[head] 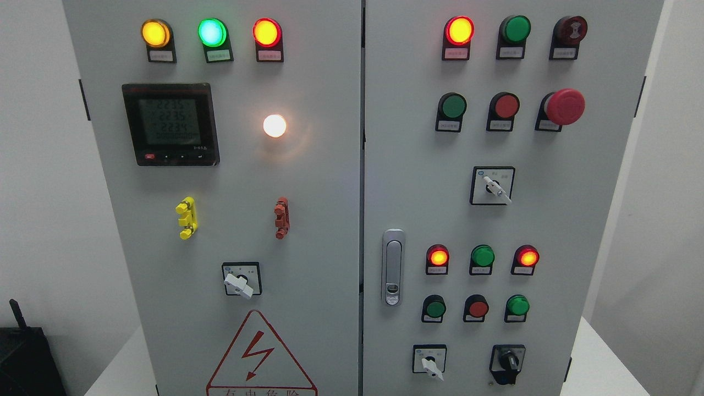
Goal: Trip black knob to open circuit
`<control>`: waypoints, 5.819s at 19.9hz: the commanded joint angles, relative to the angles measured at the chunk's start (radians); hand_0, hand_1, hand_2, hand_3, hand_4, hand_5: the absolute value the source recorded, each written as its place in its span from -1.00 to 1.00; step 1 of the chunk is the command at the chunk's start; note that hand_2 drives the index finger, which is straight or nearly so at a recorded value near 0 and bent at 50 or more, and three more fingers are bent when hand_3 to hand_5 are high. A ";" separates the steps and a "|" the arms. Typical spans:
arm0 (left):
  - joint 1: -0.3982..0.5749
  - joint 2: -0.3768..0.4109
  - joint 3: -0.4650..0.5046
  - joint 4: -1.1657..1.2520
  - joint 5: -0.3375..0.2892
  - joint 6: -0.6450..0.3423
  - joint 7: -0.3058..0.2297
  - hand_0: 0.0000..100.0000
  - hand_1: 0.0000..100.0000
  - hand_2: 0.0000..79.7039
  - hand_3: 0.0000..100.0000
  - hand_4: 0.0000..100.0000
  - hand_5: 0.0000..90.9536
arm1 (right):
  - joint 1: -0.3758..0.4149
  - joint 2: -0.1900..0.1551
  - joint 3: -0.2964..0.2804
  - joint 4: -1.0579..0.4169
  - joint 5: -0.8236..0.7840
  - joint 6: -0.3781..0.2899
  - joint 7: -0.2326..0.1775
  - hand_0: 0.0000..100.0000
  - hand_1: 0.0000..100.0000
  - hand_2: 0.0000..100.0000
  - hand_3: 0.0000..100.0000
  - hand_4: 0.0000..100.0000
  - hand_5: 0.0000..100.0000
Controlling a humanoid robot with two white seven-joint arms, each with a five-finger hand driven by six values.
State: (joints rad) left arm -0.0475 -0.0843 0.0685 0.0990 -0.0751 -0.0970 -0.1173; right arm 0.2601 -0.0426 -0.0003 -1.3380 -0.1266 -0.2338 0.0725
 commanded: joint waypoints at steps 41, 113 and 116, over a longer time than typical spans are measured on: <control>0.000 0.000 -0.001 -0.016 0.000 0.000 0.001 -0.76 -0.22 -1.00 -1.00 -1.00 -1.00 | -0.124 -0.023 -0.012 -0.486 -0.084 0.137 -0.047 -1.00 -1.00 -1.00 1.00 1.00 1.00; 0.000 0.000 -0.001 -0.016 0.000 0.000 0.001 -0.76 -0.22 -1.00 -1.00 -1.00 -1.00 | -0.202 -0.003 0.062 -0.448 -0.073 0.137 -0.037 -1.00 -1.00 -0.98 1.00 1.00 1.00; 0.000 0.000 0.001 -0.016 0.000 0.000 0.001 -0.76 -0.22 -1.00 -1.00 -1.00 -1.00 | -0.202 -0.003 0.062 -0.449 -0.073 0.136 -0.037 -1.00 -1.00 -0.98 1.00 1.00 1.00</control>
State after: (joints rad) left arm -0.0476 -0.0843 0.0684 0.0990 -0.0752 -0.0970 -0.1173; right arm 0.0586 -0.0484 0.0530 -1.7743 -0.1997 -0.0949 0.0320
